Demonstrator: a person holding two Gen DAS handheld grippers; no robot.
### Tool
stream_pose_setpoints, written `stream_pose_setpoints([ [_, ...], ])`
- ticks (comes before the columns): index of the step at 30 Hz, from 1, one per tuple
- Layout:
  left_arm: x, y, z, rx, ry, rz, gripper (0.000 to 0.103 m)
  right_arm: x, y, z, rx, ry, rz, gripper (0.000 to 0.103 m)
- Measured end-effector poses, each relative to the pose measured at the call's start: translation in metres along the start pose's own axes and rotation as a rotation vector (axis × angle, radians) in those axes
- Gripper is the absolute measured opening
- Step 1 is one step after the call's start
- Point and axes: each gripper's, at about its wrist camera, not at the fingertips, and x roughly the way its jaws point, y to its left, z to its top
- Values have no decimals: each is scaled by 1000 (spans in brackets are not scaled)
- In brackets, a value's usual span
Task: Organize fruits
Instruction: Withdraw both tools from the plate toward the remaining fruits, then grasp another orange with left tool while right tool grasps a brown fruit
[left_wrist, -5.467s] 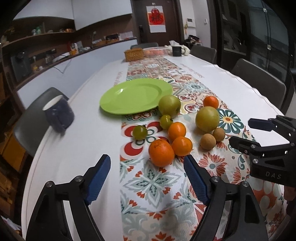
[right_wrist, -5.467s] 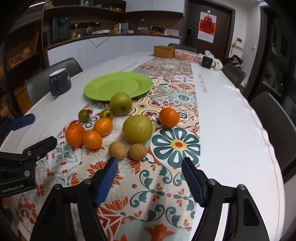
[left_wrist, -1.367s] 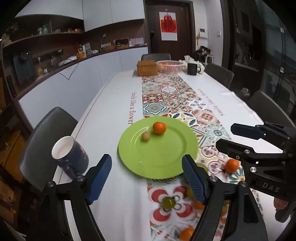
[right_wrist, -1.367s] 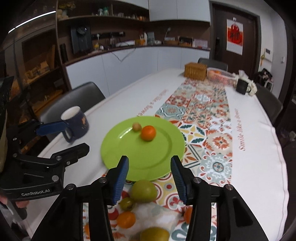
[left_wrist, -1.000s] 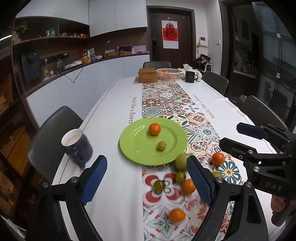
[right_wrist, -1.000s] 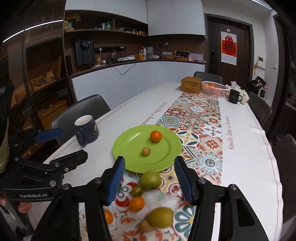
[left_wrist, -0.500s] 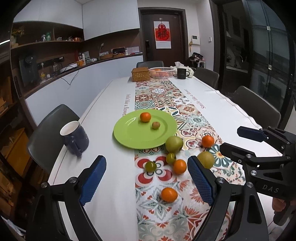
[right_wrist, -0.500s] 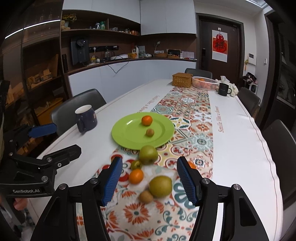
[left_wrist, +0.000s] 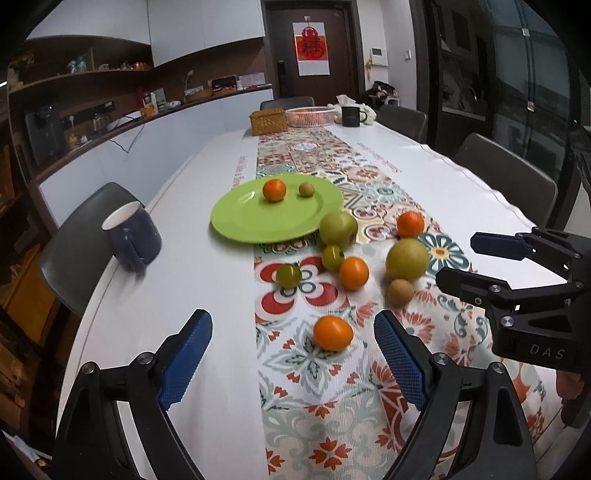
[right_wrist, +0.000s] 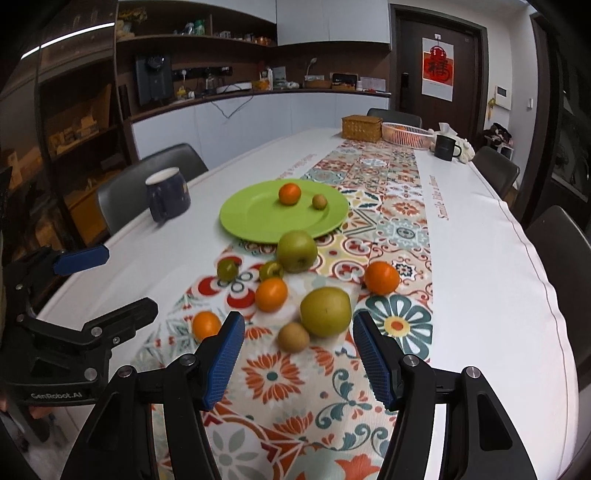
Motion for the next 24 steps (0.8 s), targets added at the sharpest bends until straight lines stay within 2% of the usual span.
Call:
stream_pose_setpoints([
  [12, 38, -11, -16, 48, 76, -23, 90, 35, 4, -18, -27, 91, 11, 61],
  [17, 48, -14, -17, 62, 91, -39, 90, 47, 3, -20, -31, 115, 17, 58],
  [22, 60, -14, -13, 62, 106, -56, 84, 59, 2, -20, -26, 135, 27, 54],
  [24, 63, -13, -12, 58, 114, -69, 78, 63, 2, -19, -25, 137, 30, 53],
])
